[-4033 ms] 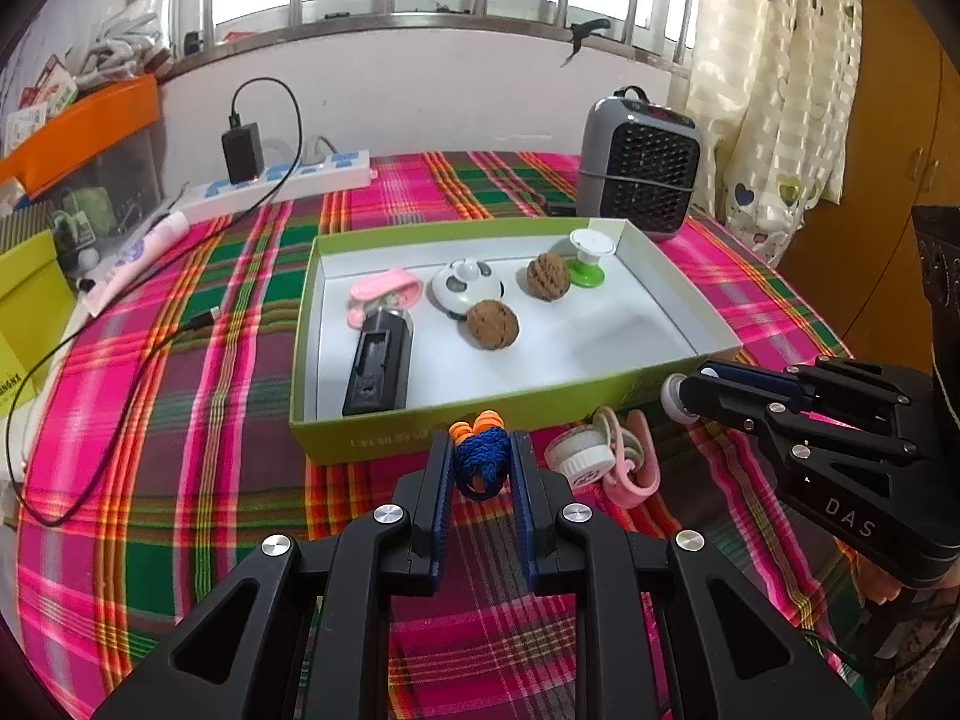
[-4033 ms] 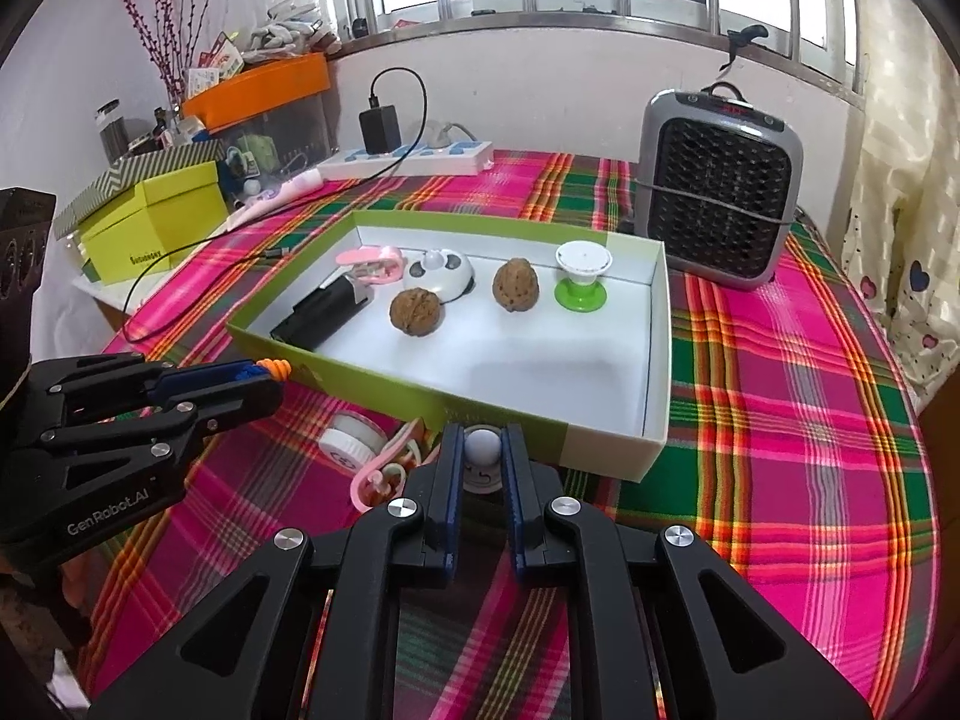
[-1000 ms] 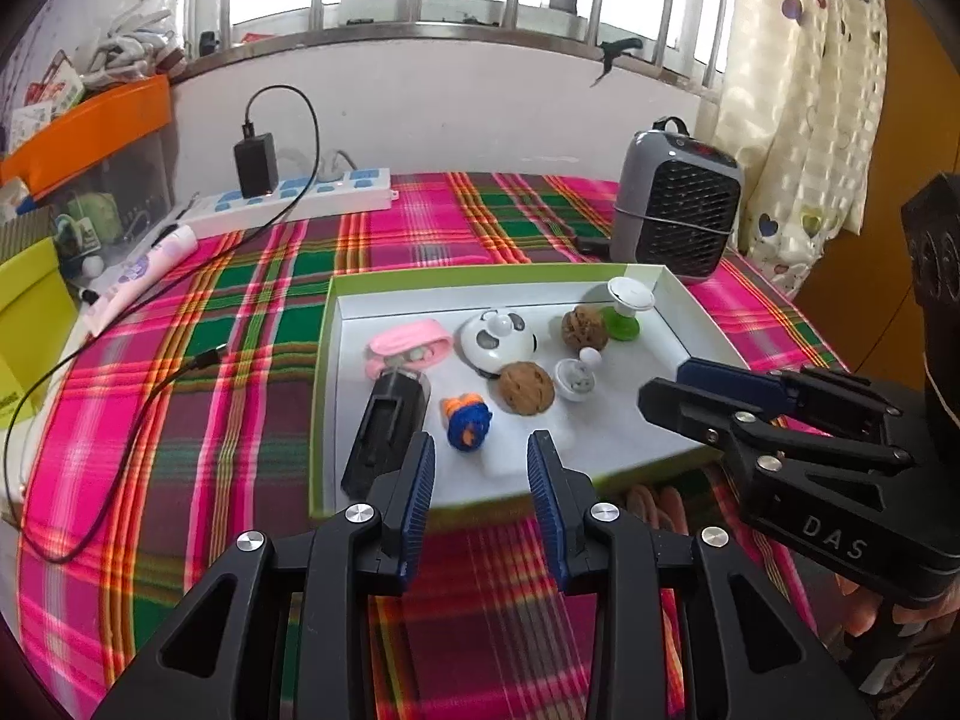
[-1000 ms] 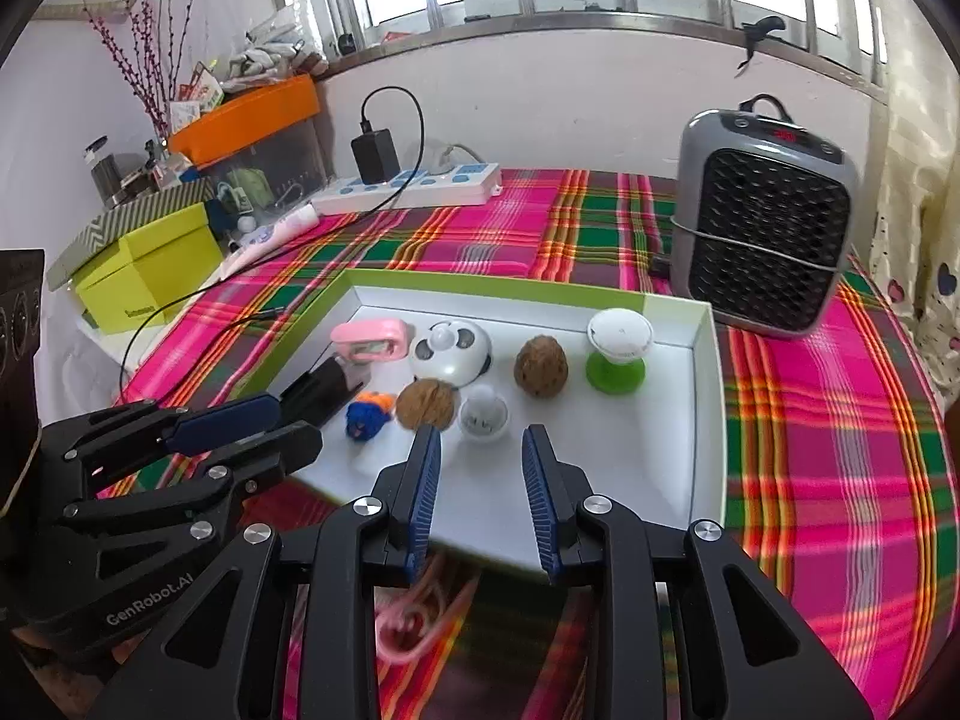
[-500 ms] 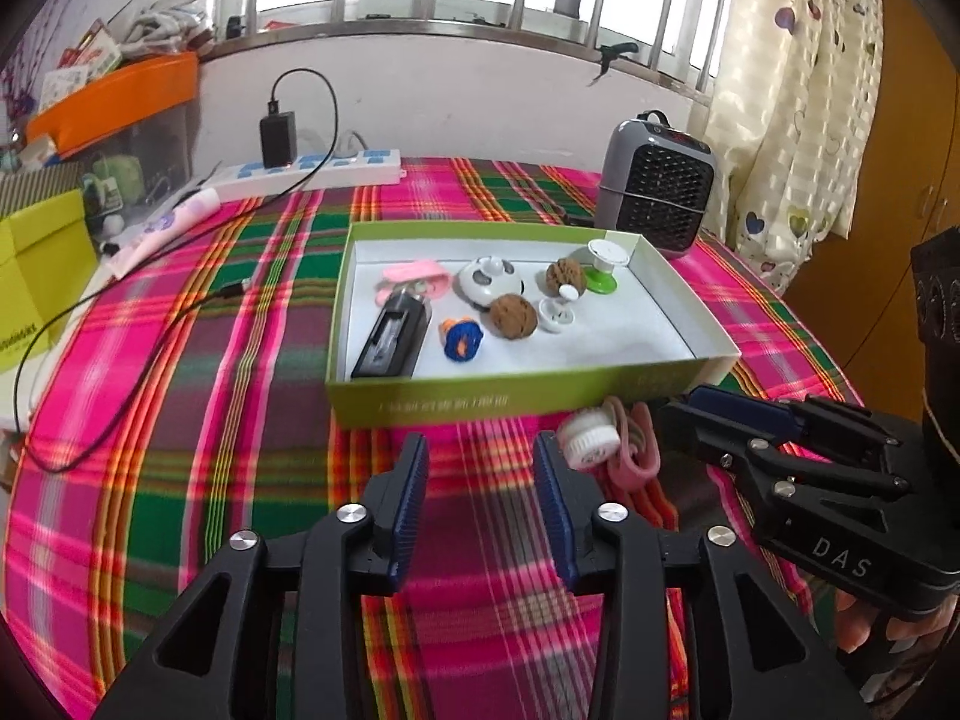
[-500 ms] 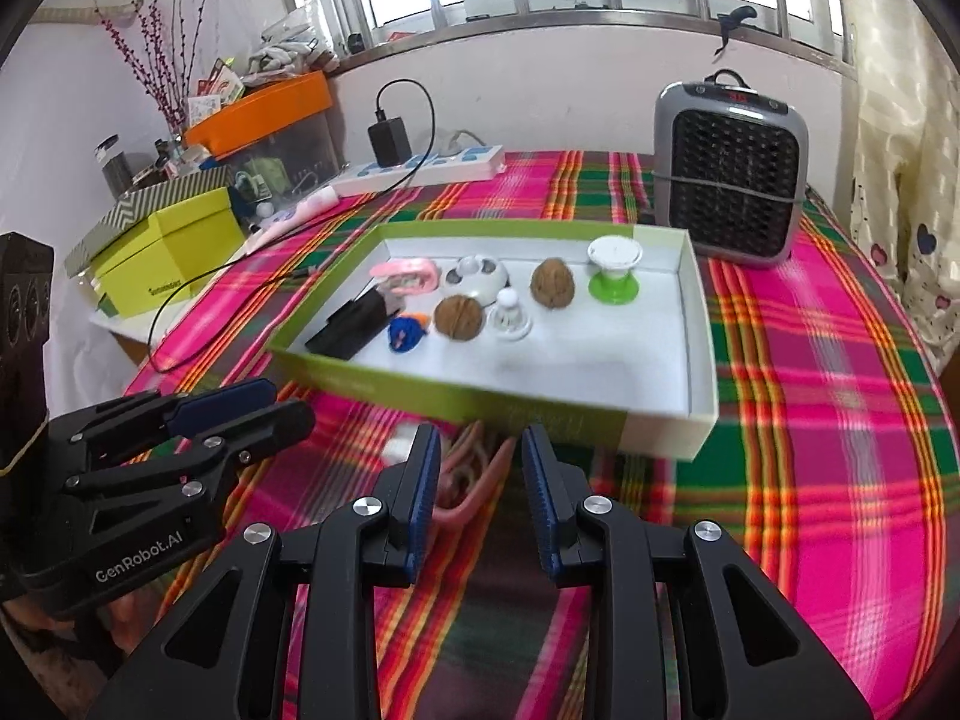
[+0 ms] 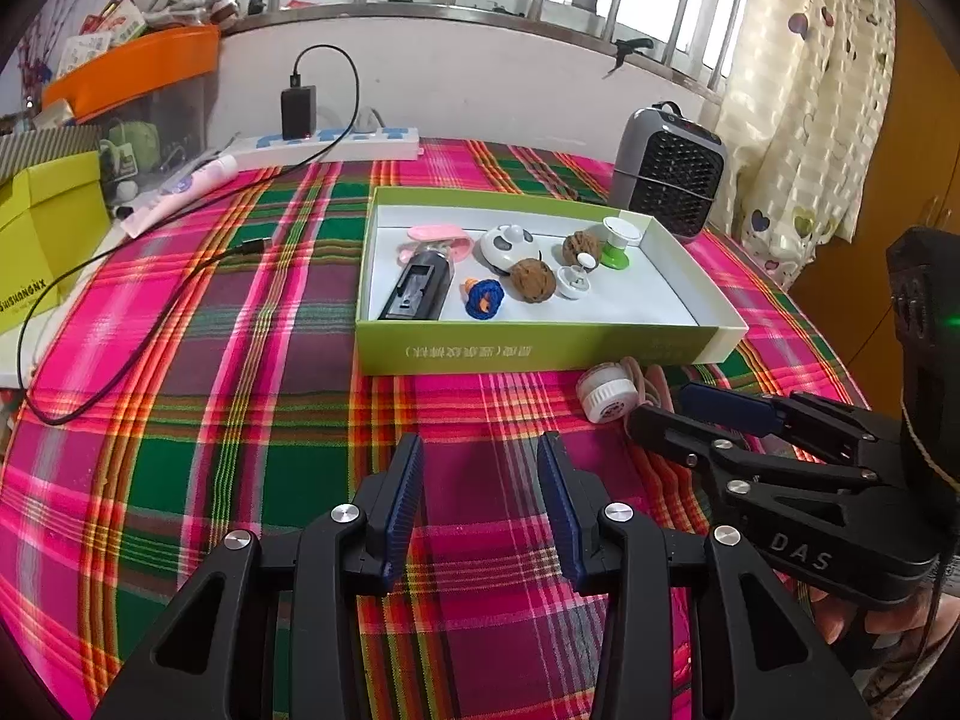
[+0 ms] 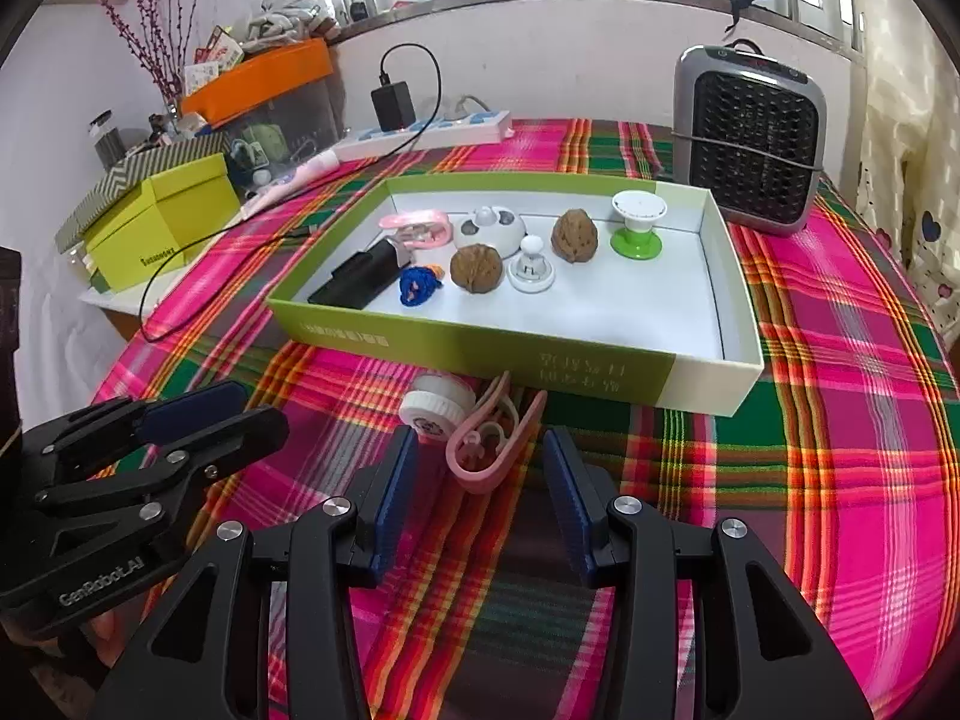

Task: Organize objects
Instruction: 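Withdraw both grippers from the box toward the pink clip and white roll, then close the right gripper on the pink plastic clip while the left approaches the white roll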

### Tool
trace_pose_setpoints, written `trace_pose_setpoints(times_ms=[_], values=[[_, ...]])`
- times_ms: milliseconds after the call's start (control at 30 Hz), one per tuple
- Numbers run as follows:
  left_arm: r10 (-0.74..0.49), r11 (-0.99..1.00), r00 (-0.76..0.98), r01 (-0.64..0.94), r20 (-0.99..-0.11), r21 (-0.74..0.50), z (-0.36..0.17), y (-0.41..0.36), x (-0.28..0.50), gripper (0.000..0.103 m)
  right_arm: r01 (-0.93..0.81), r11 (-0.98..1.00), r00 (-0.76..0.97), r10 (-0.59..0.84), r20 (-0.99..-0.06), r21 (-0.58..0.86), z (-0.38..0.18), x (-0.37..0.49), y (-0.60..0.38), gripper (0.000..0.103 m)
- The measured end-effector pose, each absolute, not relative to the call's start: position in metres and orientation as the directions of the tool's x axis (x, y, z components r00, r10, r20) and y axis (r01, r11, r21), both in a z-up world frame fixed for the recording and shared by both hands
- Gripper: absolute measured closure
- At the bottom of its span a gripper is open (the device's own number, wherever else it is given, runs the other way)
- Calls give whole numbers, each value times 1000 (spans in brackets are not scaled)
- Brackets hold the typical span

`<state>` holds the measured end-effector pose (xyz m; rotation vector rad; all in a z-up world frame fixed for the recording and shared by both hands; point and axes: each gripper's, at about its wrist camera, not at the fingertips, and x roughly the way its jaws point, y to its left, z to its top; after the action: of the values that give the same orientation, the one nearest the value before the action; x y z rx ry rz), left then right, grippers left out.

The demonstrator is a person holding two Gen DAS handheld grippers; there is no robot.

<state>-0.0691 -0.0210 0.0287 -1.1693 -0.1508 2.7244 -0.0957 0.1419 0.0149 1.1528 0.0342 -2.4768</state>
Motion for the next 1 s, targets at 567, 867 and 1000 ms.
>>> trace_pose_setpoints(times_ms=[567, 867, 1000], values=[[222, -975, -662, -145, -716, -168, 26, -16, -72, 66, 330, -942, -604, -259, -754, 58, 14, -92, 152, 59], [227, -974, -658, -149, -718, -172, 26, -15, -73, 66, 360, -933, -596, -244, -765, 17, 13, -102, 139, 59], [227, -974, -654, -149, -722, -171, 26, -15, -75, 66, 364, -931, -592, -242, -769, 12, 10, -104, 136, 59]])
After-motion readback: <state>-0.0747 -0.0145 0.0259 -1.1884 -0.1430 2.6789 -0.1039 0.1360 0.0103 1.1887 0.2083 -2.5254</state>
